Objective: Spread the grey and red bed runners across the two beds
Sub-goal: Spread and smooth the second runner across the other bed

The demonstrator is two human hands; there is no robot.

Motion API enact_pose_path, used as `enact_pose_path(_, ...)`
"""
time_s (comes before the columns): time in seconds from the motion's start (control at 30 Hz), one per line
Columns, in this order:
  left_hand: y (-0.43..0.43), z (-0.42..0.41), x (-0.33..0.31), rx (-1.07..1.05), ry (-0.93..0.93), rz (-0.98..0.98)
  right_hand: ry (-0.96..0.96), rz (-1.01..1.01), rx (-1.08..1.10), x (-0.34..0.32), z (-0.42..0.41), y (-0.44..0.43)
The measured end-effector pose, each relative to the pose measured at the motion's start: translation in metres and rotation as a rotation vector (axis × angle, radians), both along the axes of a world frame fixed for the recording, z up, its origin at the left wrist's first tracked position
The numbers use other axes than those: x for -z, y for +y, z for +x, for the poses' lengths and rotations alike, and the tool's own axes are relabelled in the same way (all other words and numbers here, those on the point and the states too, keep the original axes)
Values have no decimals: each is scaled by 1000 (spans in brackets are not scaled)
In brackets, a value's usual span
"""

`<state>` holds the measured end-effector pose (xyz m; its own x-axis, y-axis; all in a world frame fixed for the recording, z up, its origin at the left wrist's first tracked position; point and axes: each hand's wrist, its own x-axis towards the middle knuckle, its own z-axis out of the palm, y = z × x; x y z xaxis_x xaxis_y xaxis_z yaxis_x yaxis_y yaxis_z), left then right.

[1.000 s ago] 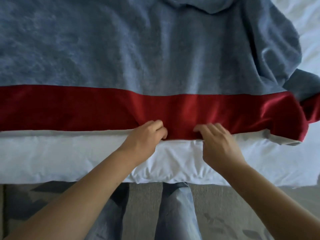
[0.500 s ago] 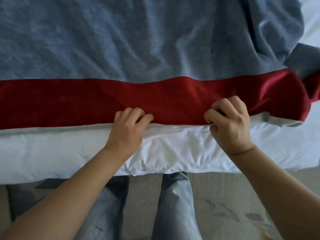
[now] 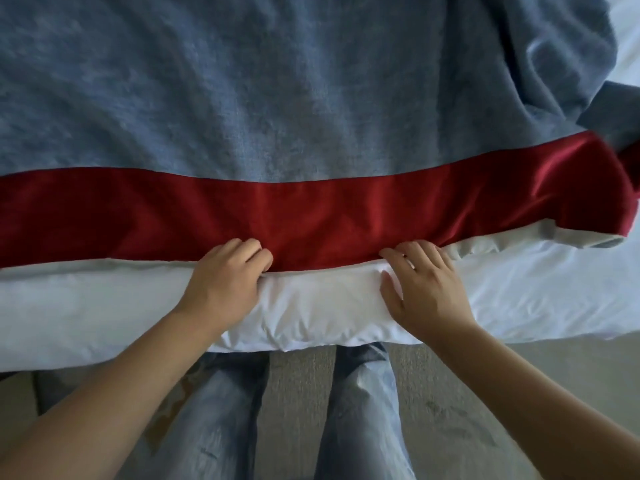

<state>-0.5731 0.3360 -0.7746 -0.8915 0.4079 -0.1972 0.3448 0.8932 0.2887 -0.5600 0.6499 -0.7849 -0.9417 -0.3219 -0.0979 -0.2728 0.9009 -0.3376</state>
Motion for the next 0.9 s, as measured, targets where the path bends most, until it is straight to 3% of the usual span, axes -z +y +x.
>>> enact_pose_path(0.2, -9, 8, -15, -32, -151, -19, -125, 64, 56, -3, -9, -15)
enact_pose_path(0.37, 40, -32, -18, 55, -203, -268, -388, 85, 112, -10, -44, -20)
enact_pose_path(0.43, 68, -56, -19, 68, -157, -210, -442, 58, 213, -16, -45, -18)
enact_pose_path(0.57, 117, -101, -16, 47, -52, 6, -567, 254, 17, -16, -34, -27)
enact_pose_path(0.63, 137, -115, -10, -39, -94, 96, -611, 186, 59, -17, -57, -25)
enact_pose_path(0.7, 150, -123, -2, -55, -119, 111, -567, 70, 175, -26, -92, -14)
enact_pose_path(0.9, 188, -152, -5, -142, -100, 191, -49, -170, 392, -55, -188, 46)
